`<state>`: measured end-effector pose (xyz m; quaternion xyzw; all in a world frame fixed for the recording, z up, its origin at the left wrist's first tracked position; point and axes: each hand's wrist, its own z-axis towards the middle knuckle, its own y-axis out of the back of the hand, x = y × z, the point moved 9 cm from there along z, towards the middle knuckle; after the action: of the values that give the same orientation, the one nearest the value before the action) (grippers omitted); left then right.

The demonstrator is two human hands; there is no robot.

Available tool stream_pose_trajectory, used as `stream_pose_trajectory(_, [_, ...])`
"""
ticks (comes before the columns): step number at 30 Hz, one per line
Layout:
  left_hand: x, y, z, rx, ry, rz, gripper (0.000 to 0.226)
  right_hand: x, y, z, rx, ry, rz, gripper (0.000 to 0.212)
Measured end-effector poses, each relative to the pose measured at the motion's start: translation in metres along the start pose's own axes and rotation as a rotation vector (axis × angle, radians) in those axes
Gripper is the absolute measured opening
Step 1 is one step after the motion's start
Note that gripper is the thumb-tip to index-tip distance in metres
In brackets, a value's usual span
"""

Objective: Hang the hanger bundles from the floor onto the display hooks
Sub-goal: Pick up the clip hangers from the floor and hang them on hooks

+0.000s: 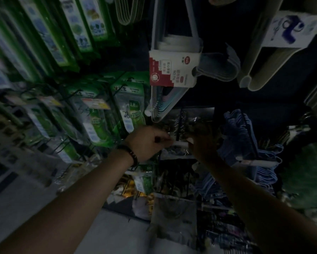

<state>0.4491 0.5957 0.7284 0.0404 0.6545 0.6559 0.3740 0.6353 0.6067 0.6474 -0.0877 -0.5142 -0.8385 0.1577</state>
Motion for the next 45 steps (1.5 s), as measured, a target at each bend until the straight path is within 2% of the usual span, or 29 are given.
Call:
stream_pose_trajectory(3, [0.003,-0.006,-0.024,-0.02,-0.004,-0.041,0.043,-0.009,-0.003,-0.029,-0.179,-0.087,0.016,0.024])
stream_pose_trajectory(4, [0.008,-0.01,-0.036,-0.016,-0.005,-0.046,0.044,-0.007,-0.006,-0.044,-0.228,-0.102,0.066,0.03])
stream_pose_trajectory(6, [0.029,-0.024,-0.067,-0.009,0.051,-0.065,0.038,0.001,-0.025,-0.076,-0.206,-0.163,0.169,0.036])
stream_pose_trajectory(7, [0.045,-0.033,-0.086,-0.001,0.104,-0.084,0.032,0.012,-0.044,-0.091,-0.089,-0.187,0.227,0.035])
stream_pose_trajectory(10, [0.1,-0.065,-0.159,0.047,0.297,-0.148,0.019,0.072,-0.111,-0.132,0.422,-0.19,0.388,0.038])
stream_pose_trajectory(12, [0.14,-0.084,-0.225,0.083,0.473,-0.193,0.016,0.133,-0.137,-0.148,0.615,-0.06,0.359,0.027])
stream_pose_trajectory(17, [0.212,-0.127,-0.411,0.231,0.853,-0.204,0.019,0.297,-0.199,-0.187,0.836,0.235,0.254,0.031])
stream_pose_trajectory(20, [0.245,-0.14,-0.504,0.281,0.999,-0.317,0.021,0.391,-0.242,-0.226,1.009,0.245,0.315,0.027])
stream_pose_trajectory(24, [0.31,-0.13,-0.631,0.29,1.192,-0.383,0.034,0.527,-0.306,-0.29,1.217,0.33,0.298,0.027])
stream_pose_trajectory(29, [0.405,-0.135,-0.745,0.278,1.25,-0.462,0.039,0.631,-0.417,-0.355,1.384,0.272,0.152,0.023])
stream_pose_trajectory(32, [0.466,-0.162,-0.789,0.255,1.267,-0.595,0.037,0.668,-0.499,-0.388,1.448,0.235,0.094,0.02])
stream_pose_trajectory(36, [0.563,-0.229,-0.836,0.123,1.485,-0.771,0.025,0.676,-0.626,-0.433,1.561,0.136,0.013,0.021])
stream_pose_trajectory(40, [0.661,-0.344,-0.864,0.035,1.603,-0.893,0.012,0.647,-0.779,-0.488,1.612,0.181,-0.087,0.021])
stream_pose_trajectory(45, [0.773,-0.503,-0.899,0.069,1.705,-0.916,0.025,0.606,-0.957,-0.55,1.611,0.221,-0.158,0.022])
